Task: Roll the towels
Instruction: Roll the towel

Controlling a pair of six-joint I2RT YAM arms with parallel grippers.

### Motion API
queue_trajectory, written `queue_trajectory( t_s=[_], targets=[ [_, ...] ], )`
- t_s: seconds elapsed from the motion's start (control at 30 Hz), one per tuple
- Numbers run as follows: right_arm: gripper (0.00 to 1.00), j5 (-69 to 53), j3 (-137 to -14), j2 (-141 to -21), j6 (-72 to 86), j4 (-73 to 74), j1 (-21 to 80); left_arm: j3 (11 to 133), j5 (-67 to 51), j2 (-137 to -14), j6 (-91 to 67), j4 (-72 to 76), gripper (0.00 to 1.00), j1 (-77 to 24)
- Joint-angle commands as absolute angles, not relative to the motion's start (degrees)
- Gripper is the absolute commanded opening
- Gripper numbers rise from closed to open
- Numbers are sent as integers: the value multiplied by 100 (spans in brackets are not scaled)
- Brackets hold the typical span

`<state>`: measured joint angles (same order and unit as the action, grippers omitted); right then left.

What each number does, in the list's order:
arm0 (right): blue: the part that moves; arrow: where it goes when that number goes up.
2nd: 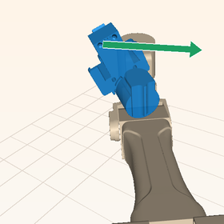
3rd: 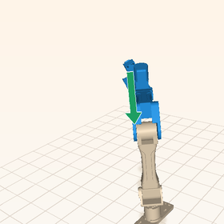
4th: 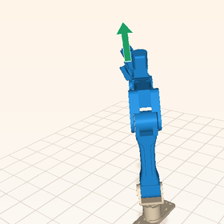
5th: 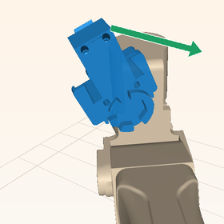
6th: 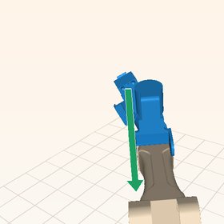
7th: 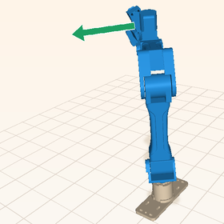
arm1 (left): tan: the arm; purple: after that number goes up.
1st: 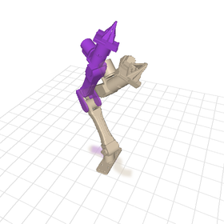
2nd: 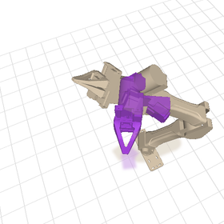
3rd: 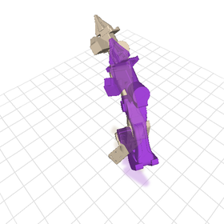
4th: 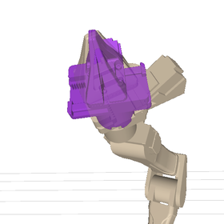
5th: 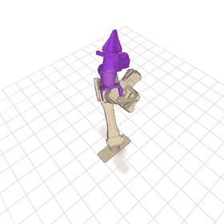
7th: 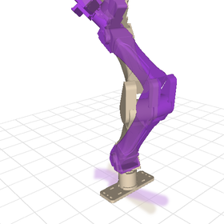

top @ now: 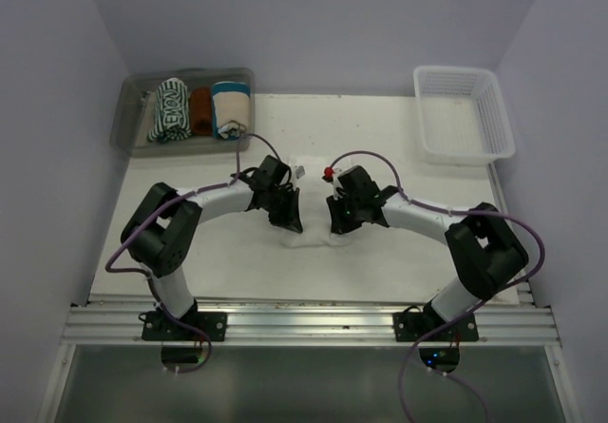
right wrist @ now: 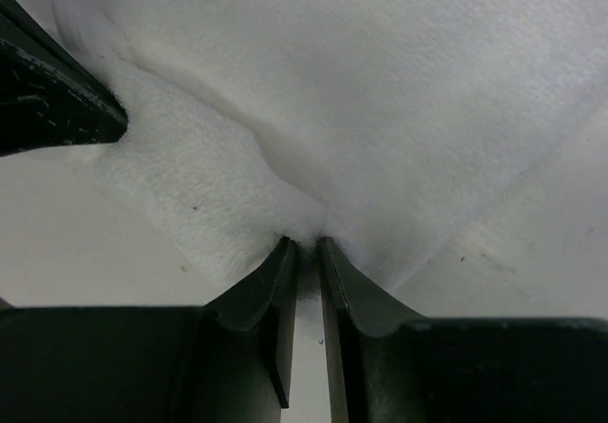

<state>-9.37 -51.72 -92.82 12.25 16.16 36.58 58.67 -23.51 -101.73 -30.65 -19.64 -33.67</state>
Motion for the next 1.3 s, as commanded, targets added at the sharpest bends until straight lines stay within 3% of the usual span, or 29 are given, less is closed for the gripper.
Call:
queue_trajectory(
  t_s=[0.0,0.07,0.13,0.43,0.77,0.87,1.0,1.27],
  targets=[
    [21,-502,-4887,-8869,1485,2188,3612,6073,-2364,-10292,-2830,-1670,0,-3366],
    [30,-220,-4773,-8650,1599,2293,3621,6056,-2391,-10292,-2804,-1679,0,-3375],
    [30,-54,-4720,-8351,1652,2390,3621,6047,-2408,-10292,-2760,-1705,0,-3366],
    [24,167,-4965,-7629,1722,2593,3849,6003,-2479,-10239,-2716,-1696,0,-3375],
    [17,193,-5300,-8392,1916,2198,4711,6021,-2496,-10213,-2681,-1740,0,-3366],
    [17,571,-5317,-8499,1890,2206,4632,6038,-2496,-10195,-2637,-1793,0,-3366],
    [17,300,-5239,-8499,1855,1961,4080,6064,-2461,-10186,-2584,-1845,0,-3366],
    [13,228,-5151,-9096,1942,1899,3990,6205,-2470,-10222,-2505,-1960,0,-3366]
  ],
)
